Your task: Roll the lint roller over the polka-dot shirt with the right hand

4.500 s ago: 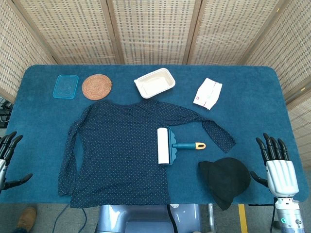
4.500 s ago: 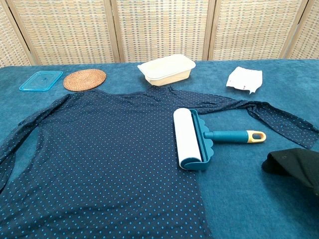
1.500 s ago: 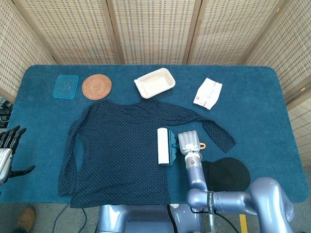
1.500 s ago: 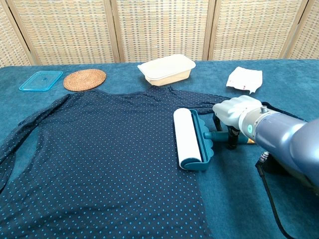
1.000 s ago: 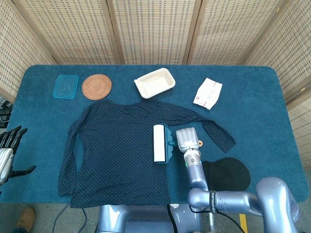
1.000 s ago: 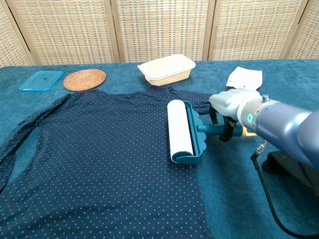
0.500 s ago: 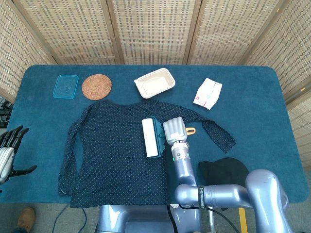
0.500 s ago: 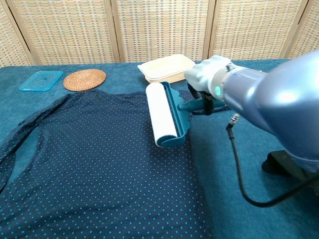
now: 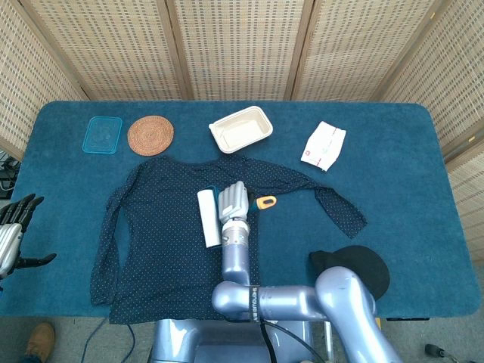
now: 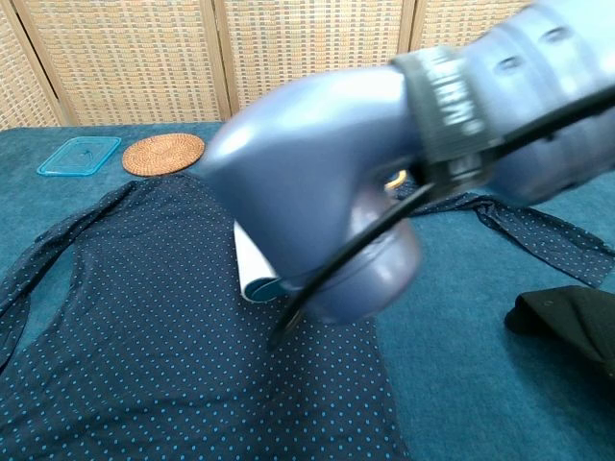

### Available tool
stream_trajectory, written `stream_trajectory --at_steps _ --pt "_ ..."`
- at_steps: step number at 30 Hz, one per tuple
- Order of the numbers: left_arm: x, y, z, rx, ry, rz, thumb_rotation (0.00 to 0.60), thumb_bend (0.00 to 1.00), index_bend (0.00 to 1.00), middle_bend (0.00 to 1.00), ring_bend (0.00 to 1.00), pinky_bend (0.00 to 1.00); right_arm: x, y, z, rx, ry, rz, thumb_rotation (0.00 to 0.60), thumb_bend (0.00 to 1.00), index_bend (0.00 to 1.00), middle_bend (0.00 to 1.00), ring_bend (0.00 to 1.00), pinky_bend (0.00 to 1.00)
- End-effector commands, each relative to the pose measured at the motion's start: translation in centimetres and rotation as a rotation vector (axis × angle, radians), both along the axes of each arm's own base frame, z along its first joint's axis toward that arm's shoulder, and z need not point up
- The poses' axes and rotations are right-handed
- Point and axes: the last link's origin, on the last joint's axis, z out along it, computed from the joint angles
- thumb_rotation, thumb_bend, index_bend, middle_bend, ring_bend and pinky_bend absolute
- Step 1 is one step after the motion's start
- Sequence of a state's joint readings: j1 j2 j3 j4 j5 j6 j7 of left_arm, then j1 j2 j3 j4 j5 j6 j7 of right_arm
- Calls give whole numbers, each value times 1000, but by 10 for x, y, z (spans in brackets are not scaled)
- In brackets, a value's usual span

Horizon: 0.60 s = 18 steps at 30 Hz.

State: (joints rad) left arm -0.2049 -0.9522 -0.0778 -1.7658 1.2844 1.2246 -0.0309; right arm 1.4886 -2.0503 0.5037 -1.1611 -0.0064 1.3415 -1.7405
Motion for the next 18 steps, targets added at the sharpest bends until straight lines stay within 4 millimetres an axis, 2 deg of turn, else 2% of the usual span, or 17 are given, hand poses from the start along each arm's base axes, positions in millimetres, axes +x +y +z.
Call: stream_trajectory --at_steps 1,6,10,18 --pt "0 1 -1 -1 3 3 600 0 0 0 0 0 8 4 -13 15 42 9 600 975 781 1000 1000 1000" --pt "-1 2 -2 -3 8 11 600 0 0 0 0 0 9 4 -20 14 97 8 600 981 789 1000 1000 1000" --pt "-2 3 -3 -7 11 14 600 0 0 0 0 0 1 2 -23 5 152 11 600 982 793 1000 1000 1000" --pt "0 1 -4 -4 14 11 600 0 0 0 0 0 -24 -8 -9 -57 265 31 600 982 797 1000 1000 1000"
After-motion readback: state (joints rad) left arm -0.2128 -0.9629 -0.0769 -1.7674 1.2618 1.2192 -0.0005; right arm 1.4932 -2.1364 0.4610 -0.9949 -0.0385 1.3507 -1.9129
